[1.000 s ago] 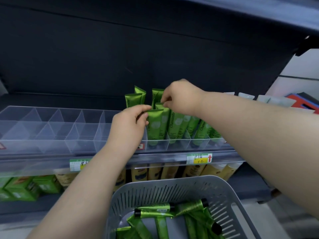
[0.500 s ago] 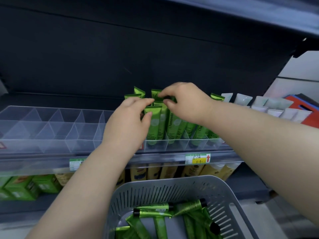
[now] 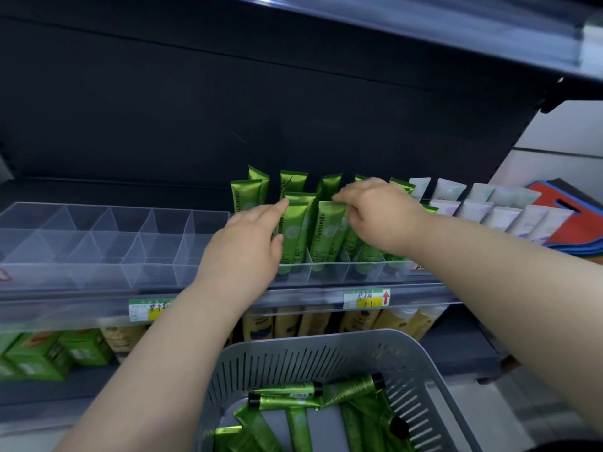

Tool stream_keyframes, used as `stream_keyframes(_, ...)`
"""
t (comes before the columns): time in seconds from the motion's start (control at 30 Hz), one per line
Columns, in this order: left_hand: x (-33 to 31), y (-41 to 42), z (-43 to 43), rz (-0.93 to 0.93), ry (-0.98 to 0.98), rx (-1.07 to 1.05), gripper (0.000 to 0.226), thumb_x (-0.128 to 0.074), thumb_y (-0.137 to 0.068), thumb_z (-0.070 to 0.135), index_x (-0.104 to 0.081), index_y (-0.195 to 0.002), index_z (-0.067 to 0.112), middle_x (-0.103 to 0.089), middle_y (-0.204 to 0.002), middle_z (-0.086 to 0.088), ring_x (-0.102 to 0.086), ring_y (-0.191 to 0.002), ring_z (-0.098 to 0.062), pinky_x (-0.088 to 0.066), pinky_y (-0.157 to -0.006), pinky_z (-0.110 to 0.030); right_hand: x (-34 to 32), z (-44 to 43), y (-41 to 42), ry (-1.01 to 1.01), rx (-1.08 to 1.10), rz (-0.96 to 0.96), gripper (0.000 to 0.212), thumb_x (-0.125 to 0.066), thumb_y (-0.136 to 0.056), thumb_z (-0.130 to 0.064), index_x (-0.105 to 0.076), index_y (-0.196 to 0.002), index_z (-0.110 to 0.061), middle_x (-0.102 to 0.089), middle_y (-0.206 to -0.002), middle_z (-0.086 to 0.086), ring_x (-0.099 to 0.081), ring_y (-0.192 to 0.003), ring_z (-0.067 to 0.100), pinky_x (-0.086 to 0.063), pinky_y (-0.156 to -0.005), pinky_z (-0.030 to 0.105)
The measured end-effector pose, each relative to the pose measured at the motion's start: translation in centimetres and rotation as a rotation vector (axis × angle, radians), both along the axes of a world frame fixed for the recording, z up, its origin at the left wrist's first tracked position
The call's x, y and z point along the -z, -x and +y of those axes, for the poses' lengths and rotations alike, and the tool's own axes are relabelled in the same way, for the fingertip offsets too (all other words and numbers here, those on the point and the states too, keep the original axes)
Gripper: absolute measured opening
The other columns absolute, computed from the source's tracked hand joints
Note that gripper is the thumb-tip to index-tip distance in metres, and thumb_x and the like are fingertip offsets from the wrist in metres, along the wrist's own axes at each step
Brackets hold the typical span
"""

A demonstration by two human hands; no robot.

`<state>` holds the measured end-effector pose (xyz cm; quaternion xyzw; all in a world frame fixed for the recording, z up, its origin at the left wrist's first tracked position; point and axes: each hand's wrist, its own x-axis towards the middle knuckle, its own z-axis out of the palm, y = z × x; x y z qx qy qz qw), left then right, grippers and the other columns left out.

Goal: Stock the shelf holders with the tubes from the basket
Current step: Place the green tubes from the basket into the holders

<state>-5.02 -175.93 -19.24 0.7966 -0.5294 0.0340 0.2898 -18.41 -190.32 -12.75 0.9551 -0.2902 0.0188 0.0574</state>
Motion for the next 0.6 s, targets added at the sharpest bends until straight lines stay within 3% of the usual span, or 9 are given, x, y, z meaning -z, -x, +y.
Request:
stream_keyframes(0.3,-0.3,-0.4,-0.1,-0.05,0.054,-0.011,0.055,-0.044,-0.096,0.025,-0.023,-0.146,0.031,-0.034,-0.148,0.006,-0.029,-0.134,-0.017,-0.038,-0.104,-0.037,0.2,0.8,-0.1,0.076,-0.035,0.015,0.047,-0.041,-0.095,-0.022,-0.038,-0.142,-0.024,-0.04,-0.145,-0.005,-0.032,-0.133,0.02,-0.028,-0.105,0.038)
stream_keyframes(0.5,-0.9,0.3,0.4,-0.212,0.073,-0.039,0.054,-0.044,-0.095,0.029,-0.028,-0.146,0.028,-0.036,-0.147,0.001,-0.031,-0.134,-0.02,-0.035,-0.104,-0.038,0.5,1.3,0.1,0.098,-0.051,-0.03,0.05,-0.041,-0.096,-0.026,-0.031,-0.145,-0.024,-0.035,-0.148,-0.005,-0.029,-0.136,0.019,-0.026,-0.108,0.038)
stream_keyframes(0.6,-1.1,1.3,0.7,-0.322,0.088,-0.027,0.051,-0.051,-0.091,0.028,-0.04,-0.141,0.022,-0.047,-0.14,-0.006,-0.042,-0.128,-0.026,-0.04,-0.099,-0.041,1.0,2.0,0.7,0.092,-0.084,-0.091,0.052,-0.044,-0.095,-0.029,-0.031,-0.145,-0.025,-0.034,-0.149,-0.003,-0.027,-0.138,0.019,-0.029,-0.109,0.041)
